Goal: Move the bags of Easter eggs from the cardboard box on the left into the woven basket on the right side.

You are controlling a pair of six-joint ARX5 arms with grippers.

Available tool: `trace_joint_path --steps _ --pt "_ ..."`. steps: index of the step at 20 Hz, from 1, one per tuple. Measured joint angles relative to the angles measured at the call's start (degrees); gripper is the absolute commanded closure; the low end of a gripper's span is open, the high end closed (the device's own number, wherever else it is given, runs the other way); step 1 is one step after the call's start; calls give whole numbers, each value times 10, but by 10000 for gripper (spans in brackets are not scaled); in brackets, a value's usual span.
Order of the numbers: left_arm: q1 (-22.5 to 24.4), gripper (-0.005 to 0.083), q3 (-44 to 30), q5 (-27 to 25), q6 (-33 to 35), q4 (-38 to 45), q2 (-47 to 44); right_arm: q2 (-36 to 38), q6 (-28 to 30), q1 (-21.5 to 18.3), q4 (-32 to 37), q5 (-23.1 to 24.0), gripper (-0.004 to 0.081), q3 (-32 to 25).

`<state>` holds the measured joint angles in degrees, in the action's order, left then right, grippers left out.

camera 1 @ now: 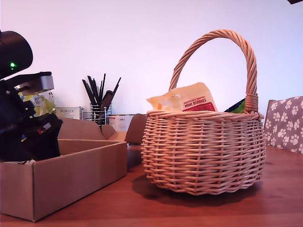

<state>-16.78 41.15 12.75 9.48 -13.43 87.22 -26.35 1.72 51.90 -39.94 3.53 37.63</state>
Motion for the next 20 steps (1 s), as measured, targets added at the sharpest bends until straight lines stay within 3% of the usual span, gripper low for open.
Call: trace_joint_path --steps 2,4,10,16,20 --pt "0 440 2 0 -1 -2 0 0 0 0 5 0 783 0" --pt "0 536 14 2 -2 -14 3 0 0 0 10 0 783 0" --pt "-3 555 57 8 -17 -76 19 0 0 0 10 0 783 0" --pt "-3 734 152 34 -18 -196 31 0 0 0 10 0 783 0" --pt "-3 761 203 58 -17 -221 31 0 0 0 10 1 783 0"
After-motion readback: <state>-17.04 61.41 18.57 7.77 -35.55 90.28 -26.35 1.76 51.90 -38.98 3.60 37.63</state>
